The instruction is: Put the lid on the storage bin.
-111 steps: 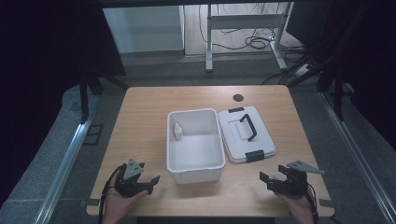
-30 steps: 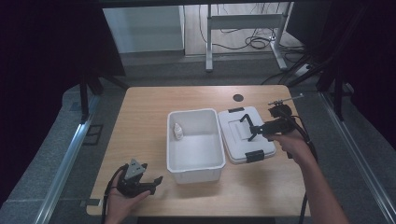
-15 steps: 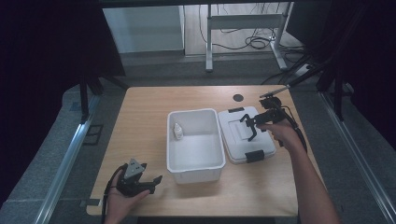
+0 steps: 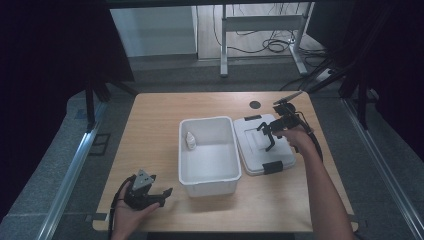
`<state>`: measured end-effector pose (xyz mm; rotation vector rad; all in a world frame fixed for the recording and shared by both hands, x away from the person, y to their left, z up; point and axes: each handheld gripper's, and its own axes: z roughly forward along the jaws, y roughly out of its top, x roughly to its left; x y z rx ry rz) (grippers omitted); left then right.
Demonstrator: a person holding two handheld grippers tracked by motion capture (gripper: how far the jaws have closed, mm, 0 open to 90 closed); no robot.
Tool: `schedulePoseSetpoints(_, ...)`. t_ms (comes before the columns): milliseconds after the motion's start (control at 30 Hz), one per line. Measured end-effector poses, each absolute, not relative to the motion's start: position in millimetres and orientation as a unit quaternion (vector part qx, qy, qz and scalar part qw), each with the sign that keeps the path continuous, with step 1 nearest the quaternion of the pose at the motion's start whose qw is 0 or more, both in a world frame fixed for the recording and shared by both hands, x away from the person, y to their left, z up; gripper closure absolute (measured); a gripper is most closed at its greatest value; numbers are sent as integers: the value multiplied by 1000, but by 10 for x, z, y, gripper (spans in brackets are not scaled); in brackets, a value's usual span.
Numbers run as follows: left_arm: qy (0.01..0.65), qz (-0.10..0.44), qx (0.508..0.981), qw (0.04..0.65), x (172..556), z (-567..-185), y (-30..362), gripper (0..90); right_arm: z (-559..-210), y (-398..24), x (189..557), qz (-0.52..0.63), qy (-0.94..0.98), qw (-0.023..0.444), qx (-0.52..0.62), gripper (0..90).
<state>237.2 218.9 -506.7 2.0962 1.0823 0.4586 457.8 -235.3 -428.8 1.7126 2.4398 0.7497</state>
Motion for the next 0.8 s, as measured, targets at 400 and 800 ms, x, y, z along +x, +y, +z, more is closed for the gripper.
schedulePoseSetpoints(400, 415, 169, 814, 370, 2365, -5044, 2180, 228, -4473, -2406, 4737, 223, 790, 8, 571, 536)
schedulePoseSetpoints(800, 415, 162, 810, 380, 2366, -5030, 2207, 228, -4655, -2457, 4870, 215, 778, -40, 589, 699)
